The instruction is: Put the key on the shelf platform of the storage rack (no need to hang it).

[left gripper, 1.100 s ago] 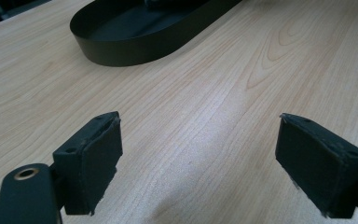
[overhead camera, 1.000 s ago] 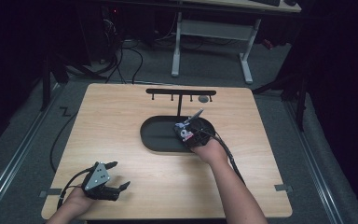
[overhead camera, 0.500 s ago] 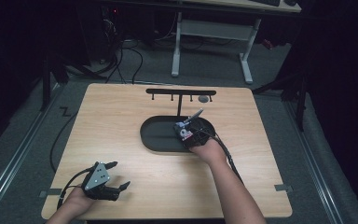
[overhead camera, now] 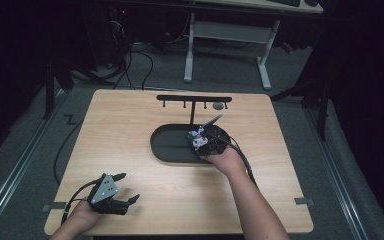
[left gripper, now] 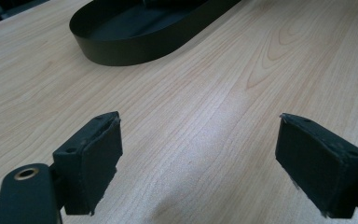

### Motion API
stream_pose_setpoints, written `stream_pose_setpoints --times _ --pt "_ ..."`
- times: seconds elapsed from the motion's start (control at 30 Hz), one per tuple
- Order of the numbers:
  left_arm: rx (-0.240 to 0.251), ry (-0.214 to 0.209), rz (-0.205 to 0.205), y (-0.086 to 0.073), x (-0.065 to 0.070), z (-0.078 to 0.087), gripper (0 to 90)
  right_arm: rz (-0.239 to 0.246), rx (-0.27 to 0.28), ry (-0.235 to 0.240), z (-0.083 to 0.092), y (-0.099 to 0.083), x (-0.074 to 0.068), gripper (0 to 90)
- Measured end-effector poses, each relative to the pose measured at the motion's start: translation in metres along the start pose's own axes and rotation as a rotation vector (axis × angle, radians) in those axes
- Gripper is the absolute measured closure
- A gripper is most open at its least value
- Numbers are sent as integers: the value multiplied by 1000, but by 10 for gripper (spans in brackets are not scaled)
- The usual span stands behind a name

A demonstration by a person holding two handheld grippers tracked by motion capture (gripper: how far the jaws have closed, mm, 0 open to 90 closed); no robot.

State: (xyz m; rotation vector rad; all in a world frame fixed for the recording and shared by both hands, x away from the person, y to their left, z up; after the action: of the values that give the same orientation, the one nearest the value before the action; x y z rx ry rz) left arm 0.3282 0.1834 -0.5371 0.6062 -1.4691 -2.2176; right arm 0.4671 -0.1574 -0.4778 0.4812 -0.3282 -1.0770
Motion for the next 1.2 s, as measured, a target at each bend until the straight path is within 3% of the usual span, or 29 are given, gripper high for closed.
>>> stream_pose_setpoints --times 0.5,1.03,1.2 --pt "3 3 -2 0 0 0 155 8 27 0 18 -14 2 282" --pt "1 8 0 0 0 0 155 -13 87 -2 39 -48 18 290" --pt "1 8 5 0 -1 0 155 -19 128 -1 42 -60 22 290"
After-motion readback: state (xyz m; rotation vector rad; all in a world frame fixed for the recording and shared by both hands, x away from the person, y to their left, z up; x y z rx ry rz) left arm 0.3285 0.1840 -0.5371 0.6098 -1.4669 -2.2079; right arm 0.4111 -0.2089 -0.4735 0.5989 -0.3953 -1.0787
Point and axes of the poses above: each handheld gripper's, and its own axes: z roughly backward along the jaws, y roughly out of its top, x roughly to its right, the point moved 2 cm from there along -z, roughly forward along the jaws, and after that the axes turned 10 degrees about x, right-handed, at the moved point
